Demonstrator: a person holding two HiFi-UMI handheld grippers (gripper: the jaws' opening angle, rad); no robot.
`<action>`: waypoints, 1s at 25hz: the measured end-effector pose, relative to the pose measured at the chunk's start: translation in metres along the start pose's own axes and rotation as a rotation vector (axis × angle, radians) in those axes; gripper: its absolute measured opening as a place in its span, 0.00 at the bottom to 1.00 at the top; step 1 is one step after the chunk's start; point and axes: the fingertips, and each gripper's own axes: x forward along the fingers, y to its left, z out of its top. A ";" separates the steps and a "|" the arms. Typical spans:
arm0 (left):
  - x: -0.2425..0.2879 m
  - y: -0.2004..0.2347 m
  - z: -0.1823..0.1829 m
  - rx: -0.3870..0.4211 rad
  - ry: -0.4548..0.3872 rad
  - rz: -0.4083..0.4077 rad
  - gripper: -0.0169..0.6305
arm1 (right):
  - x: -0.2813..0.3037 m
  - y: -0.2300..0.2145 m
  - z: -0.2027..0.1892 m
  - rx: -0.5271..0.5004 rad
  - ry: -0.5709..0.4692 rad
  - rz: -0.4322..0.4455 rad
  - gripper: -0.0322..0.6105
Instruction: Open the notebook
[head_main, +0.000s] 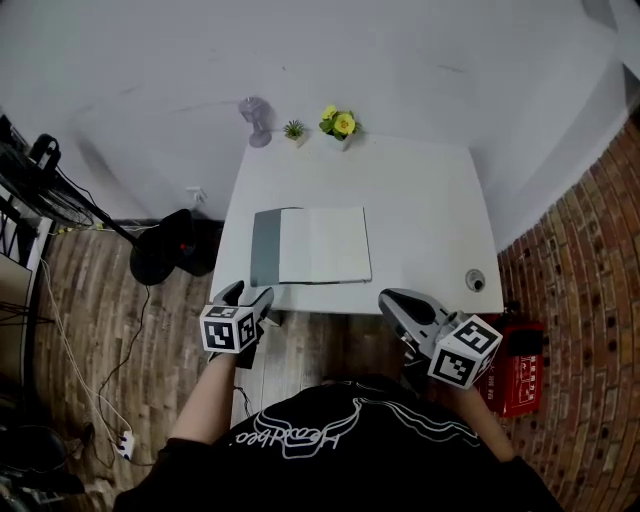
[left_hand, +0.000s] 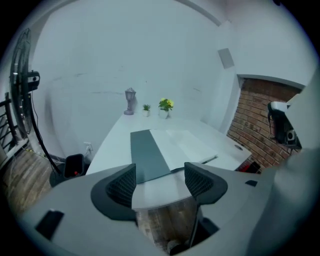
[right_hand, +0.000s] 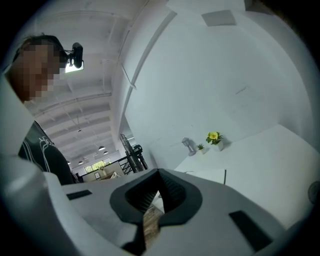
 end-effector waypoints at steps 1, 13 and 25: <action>-0.007 -0.008 0.006 -0.004 -0.022 -0.014 0.50 | -0.002 0.003 0.001 -0.014 0.001 0.012 0.05; -0.122 -0.167 0.090 0.105 -0.302 -0.228 0.36 | -0.046 0.041 0.038 -0.147 -0.004 0.136 0.05; -0.186 -0.304 0.088 0.168 -0.410 -0.439 0.09 | -0.112 0.076 0.033 -0.152 -0.049 0.233 0.05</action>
